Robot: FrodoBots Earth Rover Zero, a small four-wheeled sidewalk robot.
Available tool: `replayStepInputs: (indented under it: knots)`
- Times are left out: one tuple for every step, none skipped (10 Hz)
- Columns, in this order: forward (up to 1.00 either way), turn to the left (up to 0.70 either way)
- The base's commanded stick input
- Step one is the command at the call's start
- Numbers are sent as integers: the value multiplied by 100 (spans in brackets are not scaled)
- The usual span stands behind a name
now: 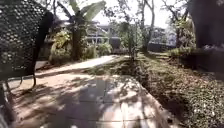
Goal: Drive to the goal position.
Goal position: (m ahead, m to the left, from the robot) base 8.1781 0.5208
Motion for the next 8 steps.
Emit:
replayStepInputs:
  knots:
    - [50,50]
    - [50,50]
    - [50,13]
    - [50,2]
    - [50,0]
    - [50,0]
    - [50,0]
    - [50,0]
